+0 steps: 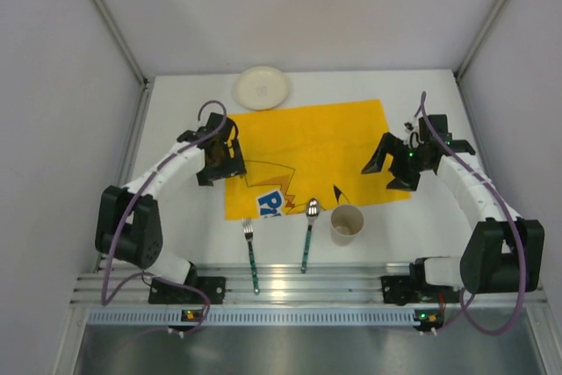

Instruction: Set the dinner table for one person

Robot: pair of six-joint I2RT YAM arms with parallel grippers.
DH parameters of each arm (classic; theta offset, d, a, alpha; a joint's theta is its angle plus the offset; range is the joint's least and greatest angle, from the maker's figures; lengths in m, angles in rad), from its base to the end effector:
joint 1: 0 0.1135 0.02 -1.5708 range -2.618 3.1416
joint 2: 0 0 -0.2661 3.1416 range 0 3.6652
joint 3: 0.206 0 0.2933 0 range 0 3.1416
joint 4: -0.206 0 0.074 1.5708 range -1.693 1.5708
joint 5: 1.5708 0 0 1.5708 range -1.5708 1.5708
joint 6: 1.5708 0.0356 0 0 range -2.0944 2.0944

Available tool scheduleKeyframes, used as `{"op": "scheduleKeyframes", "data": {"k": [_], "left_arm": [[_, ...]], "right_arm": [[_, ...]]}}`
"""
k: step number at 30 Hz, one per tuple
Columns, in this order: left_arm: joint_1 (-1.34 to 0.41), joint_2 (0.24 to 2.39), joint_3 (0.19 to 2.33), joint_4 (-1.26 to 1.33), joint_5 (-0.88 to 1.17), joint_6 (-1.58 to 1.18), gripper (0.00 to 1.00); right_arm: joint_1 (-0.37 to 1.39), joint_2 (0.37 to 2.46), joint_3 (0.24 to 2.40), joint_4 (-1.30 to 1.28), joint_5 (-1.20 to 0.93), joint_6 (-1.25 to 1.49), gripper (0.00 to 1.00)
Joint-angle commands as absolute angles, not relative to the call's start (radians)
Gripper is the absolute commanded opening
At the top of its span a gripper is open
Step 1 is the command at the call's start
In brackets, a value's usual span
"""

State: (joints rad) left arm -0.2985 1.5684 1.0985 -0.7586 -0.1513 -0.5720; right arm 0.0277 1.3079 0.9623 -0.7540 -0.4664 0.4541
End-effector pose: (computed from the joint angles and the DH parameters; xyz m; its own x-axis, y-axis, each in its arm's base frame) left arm 0.3257 -0.0946 0.2002 -0.8882 -0.2866 -0.3591 -0.2836 0.9569 -0.0623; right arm 0.2888 0.0240 0.2354 -0.9008 0.3670 -0.2322 0.1851 0.8081 0.5592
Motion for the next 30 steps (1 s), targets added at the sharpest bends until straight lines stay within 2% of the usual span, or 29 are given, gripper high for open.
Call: {"op": "scheduleKeyframes", "data": {"k": [1,2,9,11,12,15,24,28,30], "left_arm": [[-0.426,1.416,1.083,-0.868,-0.169,-0.678,0.87],[-0.448,1.384,1.069,-0.874,-0.155,-0.696,0.83],[-0.583,1.237,0.856,-0.884,-0.087,-0.831,0.74],[-0.607,1.197,0.842,-0.911,-0.097,-0.86,0.73],[-0.632,1.186,0.832,-0.913,-0.098,-0.867,0.68],[-0.695,1.173,0.804,-0.917,-0.086,-0.91,0.64],[-0.975,1.21,0.724,-0.913,-0.141,-1.161,0.64],[-1.037,1.227,0.683,-0.878,-0.17,-1.284,0.64],[-1.046,1.244,0.664,-0.855,-0.175,-1.304,0.6]], "right_arm": [[0.021,1.266,0.936,-0.736,-0.482,0.44,1.0],[0.021,1.261,0.931,-0.738,-0.483,0.44,1.0],[0.028,1.238,0.899,-0.738,-0.486,0.44,1.0],[0.035,1.223,0.881,-0.732,-0.491,0.446,1.0],[0.037,1.218,0.871,-0.727,-0.495,0.446,1.0],[0.04,1.204,0.835,-0.715,-0.506,0.448,1.0],[0.067,1.143,0.753,-0.721,-0.506,0.436,1.0],[0.103,1.134,0.747,-0.739,-0.496,0.428,1.0],[0.121,1.126,0.749,-0.745,-0.488,0.423,1.0]]}}
